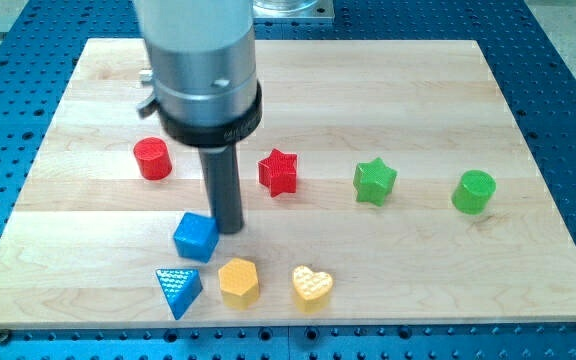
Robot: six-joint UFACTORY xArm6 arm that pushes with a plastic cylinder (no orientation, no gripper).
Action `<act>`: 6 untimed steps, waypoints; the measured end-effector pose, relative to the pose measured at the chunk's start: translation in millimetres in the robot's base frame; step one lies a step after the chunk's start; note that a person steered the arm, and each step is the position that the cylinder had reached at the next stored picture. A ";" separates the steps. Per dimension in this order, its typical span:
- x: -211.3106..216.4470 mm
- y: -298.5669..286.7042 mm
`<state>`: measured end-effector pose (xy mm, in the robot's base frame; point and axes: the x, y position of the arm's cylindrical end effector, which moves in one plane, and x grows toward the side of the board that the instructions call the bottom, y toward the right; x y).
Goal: Move the blue cube to the top left of the blue triangle
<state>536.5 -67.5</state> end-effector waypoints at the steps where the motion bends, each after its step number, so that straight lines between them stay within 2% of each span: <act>1: 23.3 12.9; 2: 23.3 4.0; 4: 22.7 -81.4; 5: -13.4 -89.8; 6: -9.3 -132.2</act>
